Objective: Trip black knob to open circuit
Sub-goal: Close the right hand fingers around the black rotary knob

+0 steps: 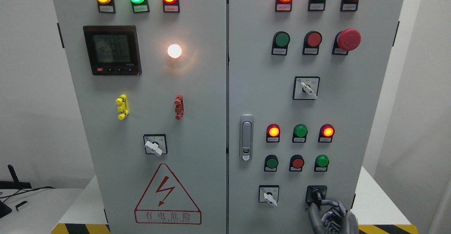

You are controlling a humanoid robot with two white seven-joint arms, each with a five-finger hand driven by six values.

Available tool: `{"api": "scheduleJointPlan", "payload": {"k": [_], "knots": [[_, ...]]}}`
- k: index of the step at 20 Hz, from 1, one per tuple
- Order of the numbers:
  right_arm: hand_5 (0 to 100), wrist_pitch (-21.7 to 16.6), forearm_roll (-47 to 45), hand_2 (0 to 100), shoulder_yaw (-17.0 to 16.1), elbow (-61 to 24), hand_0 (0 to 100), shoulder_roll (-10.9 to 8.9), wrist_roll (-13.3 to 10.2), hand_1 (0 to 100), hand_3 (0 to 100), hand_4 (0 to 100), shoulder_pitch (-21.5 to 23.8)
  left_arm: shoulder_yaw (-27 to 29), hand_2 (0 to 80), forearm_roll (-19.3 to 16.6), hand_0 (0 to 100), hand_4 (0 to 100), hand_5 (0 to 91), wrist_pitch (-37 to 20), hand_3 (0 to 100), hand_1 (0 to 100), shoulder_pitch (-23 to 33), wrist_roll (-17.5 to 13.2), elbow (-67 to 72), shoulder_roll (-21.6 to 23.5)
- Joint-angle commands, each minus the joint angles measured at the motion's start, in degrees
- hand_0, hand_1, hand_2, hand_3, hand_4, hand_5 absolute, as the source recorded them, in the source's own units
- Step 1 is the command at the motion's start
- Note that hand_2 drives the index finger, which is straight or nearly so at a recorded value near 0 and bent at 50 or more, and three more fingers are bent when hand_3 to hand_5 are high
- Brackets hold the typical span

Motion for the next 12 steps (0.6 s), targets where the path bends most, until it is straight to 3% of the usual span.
{"api": "scheduleJointPlan", "payload": {"k": [1, 12], "knots": [[100, 0.0, 0.0, 52, 0.5, 0.0, 41, 0.16, -0.1, 74, 90, 92, -0.1, 0.0, 0.0, 0.3, 12, 0, 0.0, 0.0, 0, 39, 0.0, 0.0, 0.0, 0.0], [100, 0.2, -0.1, 55, 0.6, 0.0, 41, 0.16, 0.0, 73, 92, 93, -0.1, 0.0, 0.0, 0.3, 12, 0, 0.0, 0.0, 0, 39, 0.0, 0.0, 0.0, 0.0]]}}
